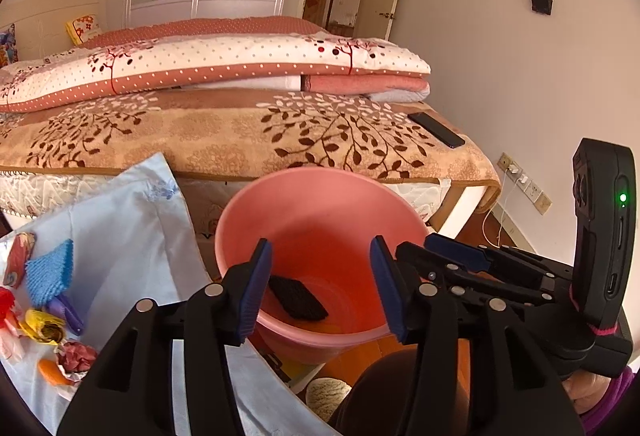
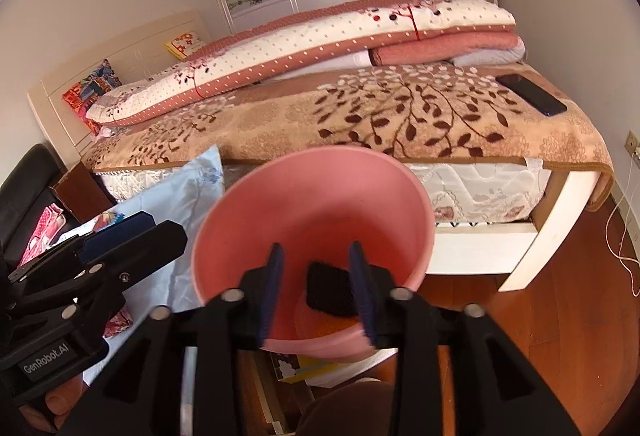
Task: Collect trash
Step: 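Carry both held items over the pink bucket and open both tools, then move both open tools back over the blue sheet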
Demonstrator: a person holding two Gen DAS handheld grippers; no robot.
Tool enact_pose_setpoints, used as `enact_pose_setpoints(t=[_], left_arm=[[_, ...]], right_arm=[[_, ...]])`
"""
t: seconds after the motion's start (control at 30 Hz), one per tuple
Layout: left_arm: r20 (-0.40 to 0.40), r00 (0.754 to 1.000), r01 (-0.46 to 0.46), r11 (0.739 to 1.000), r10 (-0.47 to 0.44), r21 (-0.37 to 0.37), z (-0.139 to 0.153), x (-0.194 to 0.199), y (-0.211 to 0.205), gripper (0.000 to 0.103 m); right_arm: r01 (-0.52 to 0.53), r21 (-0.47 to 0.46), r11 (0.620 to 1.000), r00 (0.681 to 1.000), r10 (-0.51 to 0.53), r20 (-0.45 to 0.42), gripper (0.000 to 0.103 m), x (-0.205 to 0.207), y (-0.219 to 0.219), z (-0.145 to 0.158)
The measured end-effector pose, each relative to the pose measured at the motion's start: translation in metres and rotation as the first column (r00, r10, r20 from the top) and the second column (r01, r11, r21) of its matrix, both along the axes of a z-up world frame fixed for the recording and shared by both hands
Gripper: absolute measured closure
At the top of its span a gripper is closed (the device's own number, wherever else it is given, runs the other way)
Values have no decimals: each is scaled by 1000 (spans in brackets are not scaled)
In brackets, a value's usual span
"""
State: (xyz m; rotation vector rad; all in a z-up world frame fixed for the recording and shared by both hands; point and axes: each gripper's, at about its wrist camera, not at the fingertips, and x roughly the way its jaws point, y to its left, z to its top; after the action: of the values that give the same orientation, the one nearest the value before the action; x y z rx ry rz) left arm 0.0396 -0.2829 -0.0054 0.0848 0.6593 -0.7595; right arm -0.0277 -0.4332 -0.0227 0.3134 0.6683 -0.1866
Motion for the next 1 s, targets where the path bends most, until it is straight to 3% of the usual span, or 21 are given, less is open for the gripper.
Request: enact_pose_setpoints(t=[0.47, 0.73, 0.83, 1.0], left_arm=[[24, 979, -205, 979, 205, 7, 22, -5, 73, 52], [86, 952, -298, 954, 295, 34, 23, -13, 124, 52], [80, 938, -340, 940, 336, 38, 22, -13, 146, 52], [62, 907, -419, 907, 416, 45, 17, -12, 190, 52]], right_arm=[[-41, -81, 996, 984, 55, 169, 32, -5, 61, 34], [-133, -43, 990, 978, 139, 157, 23, 8, 96, 33], [-165, -5, 986, 981, 165, 106, 23, 17, 107, 29], [-182, 48, 982, 978, 176, 111, 23, 23, 119, 22]])
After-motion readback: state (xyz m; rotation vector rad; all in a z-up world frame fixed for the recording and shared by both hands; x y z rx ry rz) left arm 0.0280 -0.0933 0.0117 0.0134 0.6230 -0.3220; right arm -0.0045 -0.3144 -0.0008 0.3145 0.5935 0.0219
